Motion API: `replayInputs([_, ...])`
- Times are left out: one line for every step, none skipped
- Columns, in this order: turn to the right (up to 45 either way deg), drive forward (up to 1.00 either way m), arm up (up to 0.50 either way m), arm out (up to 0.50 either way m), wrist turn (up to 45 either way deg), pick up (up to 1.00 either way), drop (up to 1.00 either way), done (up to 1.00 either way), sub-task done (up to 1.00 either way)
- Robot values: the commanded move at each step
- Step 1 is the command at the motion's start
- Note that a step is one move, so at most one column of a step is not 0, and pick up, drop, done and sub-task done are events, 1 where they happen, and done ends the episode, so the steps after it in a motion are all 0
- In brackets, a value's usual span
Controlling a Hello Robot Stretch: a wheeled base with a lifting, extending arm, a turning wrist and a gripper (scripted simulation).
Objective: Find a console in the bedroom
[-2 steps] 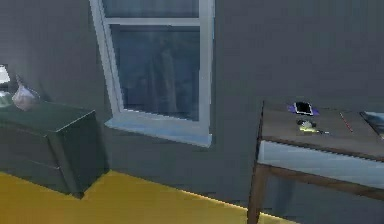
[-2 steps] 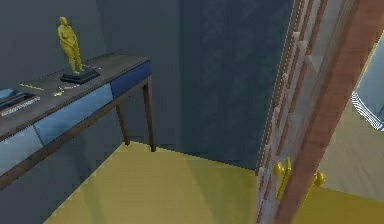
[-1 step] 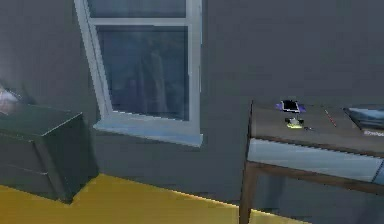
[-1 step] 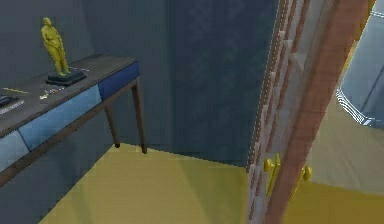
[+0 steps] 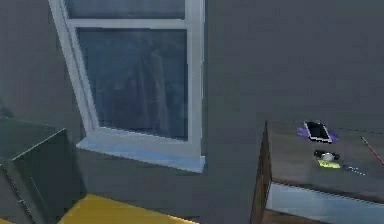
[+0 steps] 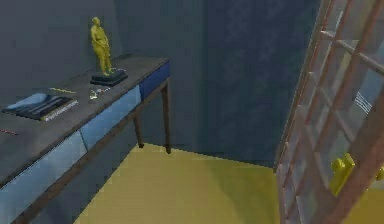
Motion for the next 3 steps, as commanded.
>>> replayInputs([33.0,0.0,0.0,0.0,0.0,0.0,0.0,0.0,0.0])
replayInputs([0.0,0.85,0.0,0.0,0.0,0.0,0.0,0.0,0.0])
replayInputs([0.0,0.0,0.0,0.0,0.0,0.0,0.0,1.0,0.0])
